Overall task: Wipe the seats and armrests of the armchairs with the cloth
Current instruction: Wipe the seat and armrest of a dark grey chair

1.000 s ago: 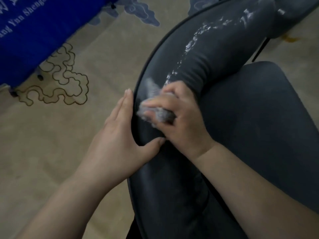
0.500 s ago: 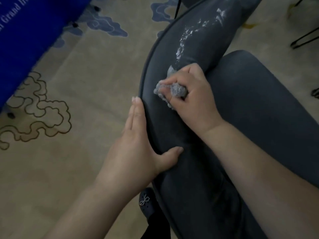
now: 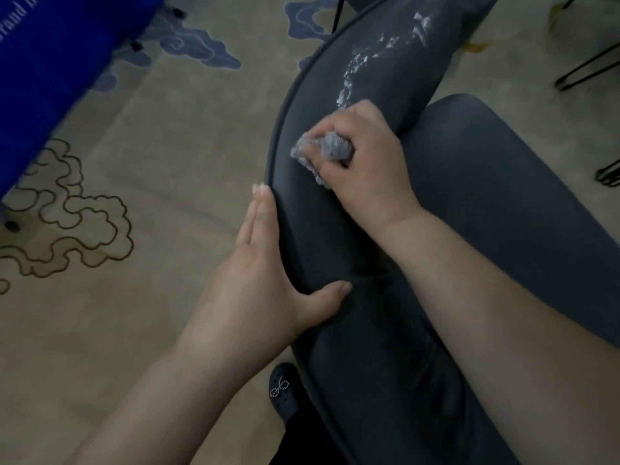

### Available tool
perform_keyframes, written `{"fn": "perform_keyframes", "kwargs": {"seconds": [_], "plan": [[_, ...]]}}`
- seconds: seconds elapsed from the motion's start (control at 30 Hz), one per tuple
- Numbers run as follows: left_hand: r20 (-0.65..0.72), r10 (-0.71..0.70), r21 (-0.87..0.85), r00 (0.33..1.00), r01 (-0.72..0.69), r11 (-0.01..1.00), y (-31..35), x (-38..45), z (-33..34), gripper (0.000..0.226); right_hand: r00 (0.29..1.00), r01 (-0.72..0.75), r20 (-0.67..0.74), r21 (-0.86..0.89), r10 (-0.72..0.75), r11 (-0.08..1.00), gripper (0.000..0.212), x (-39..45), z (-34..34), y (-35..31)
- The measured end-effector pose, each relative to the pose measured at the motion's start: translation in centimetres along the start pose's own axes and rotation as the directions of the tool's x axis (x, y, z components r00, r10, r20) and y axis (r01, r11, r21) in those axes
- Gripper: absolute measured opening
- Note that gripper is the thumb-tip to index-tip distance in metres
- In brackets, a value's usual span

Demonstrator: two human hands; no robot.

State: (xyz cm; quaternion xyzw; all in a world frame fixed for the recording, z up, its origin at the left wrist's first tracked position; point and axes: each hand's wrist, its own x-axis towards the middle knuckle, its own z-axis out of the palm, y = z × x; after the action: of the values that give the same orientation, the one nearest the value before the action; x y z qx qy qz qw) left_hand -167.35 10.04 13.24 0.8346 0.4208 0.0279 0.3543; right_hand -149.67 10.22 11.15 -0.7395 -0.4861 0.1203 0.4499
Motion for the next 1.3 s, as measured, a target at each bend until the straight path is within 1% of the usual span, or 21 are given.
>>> {"fn": "perform_keyframes", "kwargs": {"seconds": [0.1, 0.2, 0.3, 0.37, 0.43, 0.5, 0.57, 0.63, 0.67, 0.73, 0.8, 0.87, 0.9, 0.97, 1.03, 1.13, 1.2, 1.3], "plan": [[0.006, 0.000, 0.014, 1.000, 0.000, 1.000, 0.1, -0.3, -0.1, 0.127, 1.000, -0.007, -0.015, 0.015, 0.007, 1.000, 0.010, -2.5, -0.5, 0.1], [-0.009, -0.023, -0.036, 1.000, 0.023, 0.999, 0.0, -0.2, -0.1, 0.115, 1.000, -0.013, 0.028, 0.083, 0.011, 0.996, 0.012, -6.5, -1.4, -0.2], [-0.038, -0.042, -0.063, 0.998, 0.039, 0.997, -0.2, 0.8, -0.3, 0.105, 0.998, 0.004, 0.059, 0.063, -0.008, 0.998, 0.013, -3.9, -1.0, -0.1], [-0.051, -0.034, -0.044, 0.998, 0.032, 0.999, -0.1, 1.9, -0.5, 0.103, 0.999, 0.034, 0.034, 0.006, -0.034, 0.999, 0.015, -0.2, -0.3, 0.1], [-0.065, -0.027, -0.022, 0.997, 0.026, 0.999, 0.0, 3.0, -0.8, 0.102, 0.999, 0.041, 0.015, -0.012, -0.041, 0.999, 0.015, 1.8, 0.1, 0.6], [-0.068, -0.020, 0.002, 0.997, 0.021, 1.000, 0.1, 3.8, -1.0, 0.102, 0.999, 0.038, -0.006, 0.001, -0.038, 0.999, 0.012, 0.3, -0.1, 1.1], [-0.059, -0.017, 0.010, 0.998, 0.017, 1.000, 0.2, 4.2, -1.2, 0.102, 1.000, 0.007, -0.019, 0.061, -0.006, 0.998, 0.010, -3.4, -1.0, 1.5], [-0.041, -0.014, 0.001, 0.999, 0.014, 1.000, 0.1, 4.2, -1.6, 0.101, 1.000, -0.005, -0.007, 0.106, 0.006, 0.994, 0.013, -6.2, -1.9, 1.9], [-0.027, -0.019, -0.004, 0.999, 0.018, 1.000, 0.1, 4.2, -1.8, 0.100, 1.000, -0.008, 0.008, 0.112, 0.007, 0.994, 0.015, -6.4, -2.0, 2.2], [-0.012, -0.020, -0.004, 1.000, 0.020, 1.000, 0.1, 4.1, -2.1, 0.099, 0.999, 0.021, 0.026, 0.067, -0.023, 0.998, 0.013, -4.1, -1.9, 2.4], [-0.022, -0.014, -0.004, 1.000, 0.014, 1.000, 0.2, 4.4, -2.2, 0.097, 0.998, 0.056, 0.002, -0.020, -0.055, 0.998, 0.010, 0.7, -1.1, 2.6], [-0.035, -0.026, -0.014, 0.999, 0.025, 1.000, 0.1, 4.9, -2.0, 0.096, 0.999, 0.038, -0.022, -0.108, -0.041, 0.993, 0.012, 5.5, -0.4, 2.9], [-0.042, -0.032, -0.024, 0.999, 0.031, 0.999, 0.0, 5.3, -1.9, 0.096, 0.999, 0.023, -0.032, -0.120, -0.027, 0.992, 0.014, 6.8, -0.2, 3.1], [-0.046, -0.040, -0.048, 0.998, 0.038, 0.998, -0.2, 6.2, -1.9, 0.097, 0.997, 0.000, -0.075, -0.085, -0.007, 0.996, 0.012, 6.2, 0.0, 3.2], [-0.037, -0.038, -0.069, 0.999, 0.035, 0.997, -0.3, 7.5, -2.1, 0.097, 0.994, 0.002, -0.109, -0.010, -0.003, 1.000, 0.009, 3.0, -0.2, 3.0], [0.000, 0.003, -0.082, 1.000, -0.003, 0.997, -0.3, 10.2, -2.9, 0.097, 0.995, -0.016, -0.102, 0.048, 0.021, 0.999, 0.014, -0.4, -0.4, 3.1], [0.029, 0.040, -0.071, 0.999, -0.037, 0.997, -0.6, 12.1, -3.5, 0.096, 0.992, -0.037, -0.119, 0.041, 0.041, 0.998, 0.015, 0.8, -0.3, 3.1], [0.096, 0.095, -0.059, 0.991, -0.090, 0.994, -0.9, 14.7, -4.4, 0.100, 0.970, -0.036, -0.239, -0.003, 0.034, 0.999, 0.013, 6.3, 0.3, 2.8]]}}
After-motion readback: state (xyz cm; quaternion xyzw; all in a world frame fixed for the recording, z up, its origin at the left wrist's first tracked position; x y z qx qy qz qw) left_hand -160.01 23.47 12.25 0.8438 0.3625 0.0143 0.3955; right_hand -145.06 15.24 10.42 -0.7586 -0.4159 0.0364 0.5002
